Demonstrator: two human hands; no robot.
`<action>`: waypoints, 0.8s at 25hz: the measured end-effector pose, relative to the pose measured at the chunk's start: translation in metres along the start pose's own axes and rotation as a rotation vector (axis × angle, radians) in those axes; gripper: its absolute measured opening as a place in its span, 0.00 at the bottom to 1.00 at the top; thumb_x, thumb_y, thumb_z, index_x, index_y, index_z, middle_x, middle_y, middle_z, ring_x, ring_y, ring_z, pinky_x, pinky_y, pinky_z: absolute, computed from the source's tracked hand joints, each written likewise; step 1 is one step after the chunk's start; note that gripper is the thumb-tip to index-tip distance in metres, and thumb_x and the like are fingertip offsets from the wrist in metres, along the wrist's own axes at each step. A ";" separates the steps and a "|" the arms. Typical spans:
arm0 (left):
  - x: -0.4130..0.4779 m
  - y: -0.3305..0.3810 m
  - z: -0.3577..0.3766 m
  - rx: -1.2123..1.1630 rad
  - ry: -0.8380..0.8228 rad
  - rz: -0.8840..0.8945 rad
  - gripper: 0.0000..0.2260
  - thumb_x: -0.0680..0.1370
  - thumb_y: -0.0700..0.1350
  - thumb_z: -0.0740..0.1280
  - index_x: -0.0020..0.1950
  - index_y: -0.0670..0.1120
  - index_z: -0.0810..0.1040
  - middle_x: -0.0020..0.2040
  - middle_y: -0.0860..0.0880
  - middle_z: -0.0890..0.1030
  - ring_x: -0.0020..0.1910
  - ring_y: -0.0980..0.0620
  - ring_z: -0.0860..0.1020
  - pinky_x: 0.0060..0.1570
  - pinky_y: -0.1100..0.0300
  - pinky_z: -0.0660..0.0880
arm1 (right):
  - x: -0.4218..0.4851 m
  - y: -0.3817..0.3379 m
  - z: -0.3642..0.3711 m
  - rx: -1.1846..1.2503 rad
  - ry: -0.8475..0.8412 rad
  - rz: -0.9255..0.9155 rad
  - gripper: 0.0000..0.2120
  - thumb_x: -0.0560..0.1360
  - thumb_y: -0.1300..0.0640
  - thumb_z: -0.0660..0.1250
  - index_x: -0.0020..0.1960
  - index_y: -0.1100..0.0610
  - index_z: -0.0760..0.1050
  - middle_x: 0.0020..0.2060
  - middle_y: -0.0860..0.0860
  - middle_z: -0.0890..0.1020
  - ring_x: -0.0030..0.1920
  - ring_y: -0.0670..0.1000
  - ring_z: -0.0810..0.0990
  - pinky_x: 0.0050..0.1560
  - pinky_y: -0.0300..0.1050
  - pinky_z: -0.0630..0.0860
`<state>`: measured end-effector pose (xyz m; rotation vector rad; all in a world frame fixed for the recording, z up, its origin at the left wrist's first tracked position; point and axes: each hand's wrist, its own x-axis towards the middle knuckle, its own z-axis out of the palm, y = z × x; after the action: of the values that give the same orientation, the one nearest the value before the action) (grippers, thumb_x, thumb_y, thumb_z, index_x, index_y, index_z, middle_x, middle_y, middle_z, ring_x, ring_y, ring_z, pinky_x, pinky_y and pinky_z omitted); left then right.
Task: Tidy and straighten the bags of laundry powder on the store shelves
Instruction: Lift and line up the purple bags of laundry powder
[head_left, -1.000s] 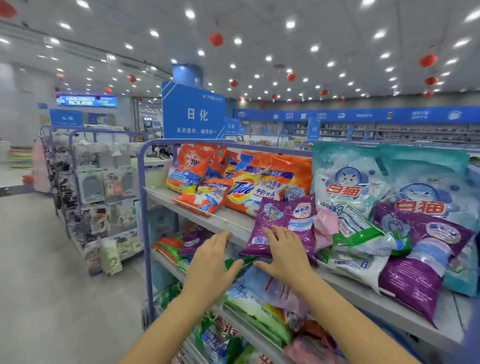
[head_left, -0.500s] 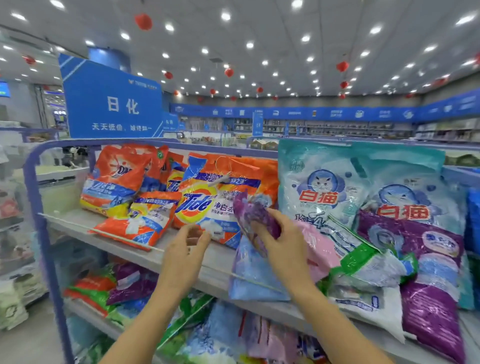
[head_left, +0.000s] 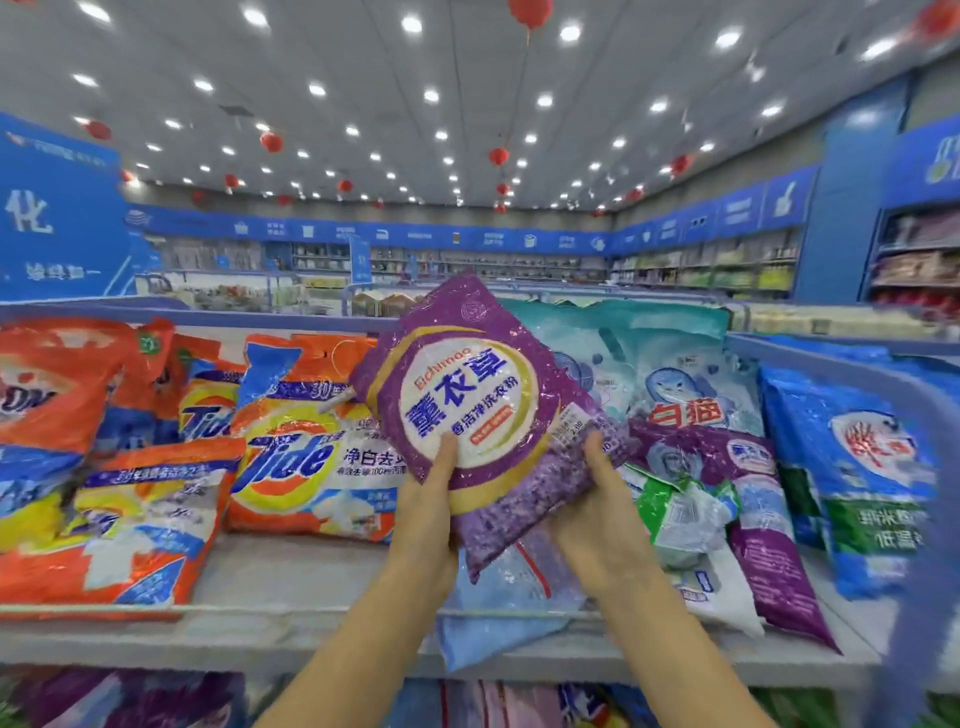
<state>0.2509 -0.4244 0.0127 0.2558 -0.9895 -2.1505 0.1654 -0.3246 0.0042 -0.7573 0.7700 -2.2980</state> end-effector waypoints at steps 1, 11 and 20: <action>0.004 0.003 -0.004 0.046 0.014 0.049 0.17 0.74 0.47 0.67 0.62 0.46 0.74 0.54 0.46 0.82 0.49 0.48 0.81 0.51 0.50 0.78 | -0.005 -0.010 -0.008 -0.043 -0.037 0.018 0.40 0.50 0.42 0.82 0.58 0.58 0.80 0.59 0.57 0.80 0.59 0.54 0.79 0.62 0.52 0.74; 0.036 0.020 -0.051 0.631 -0.326 0.120 0.15 0.70 0.39 0.72 0.53 0.51 0.75 0.42 0.54 0.84 0.41 0.55 0.83 0.37 0.64 0.79 | 0.033 -0.035 0.018 -0.581 0.285 -0.080 0.19 0.70 0.48 0.69 0.55 0.59 0.77 0.46 0.55 0.84 0.48 0.57 0.82 0.56 0.55 0.77; 0.046 0.022 -0.061 0.674 -0.242 0.095 0.07 0.78 0.48 0.62 0.48 0.47 0.77 0.41 0.51 0.84 0.36 0.56 0.83 0.33 0.66 0.77 | 0.044 -0.030 0.029 -0.757 0.390 -0.364 0.07 0.74 0.63 0.68 0.40 0.54 0.80 0.34 0.50 0.83 0.36 0.51 0.81 0.46 0.51 0.79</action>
<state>0.2584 -0.5007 -0.0074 0.2603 -1.8144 -1.7243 0.1452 -0.3446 0.0582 -0.8133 1.8768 -2.5009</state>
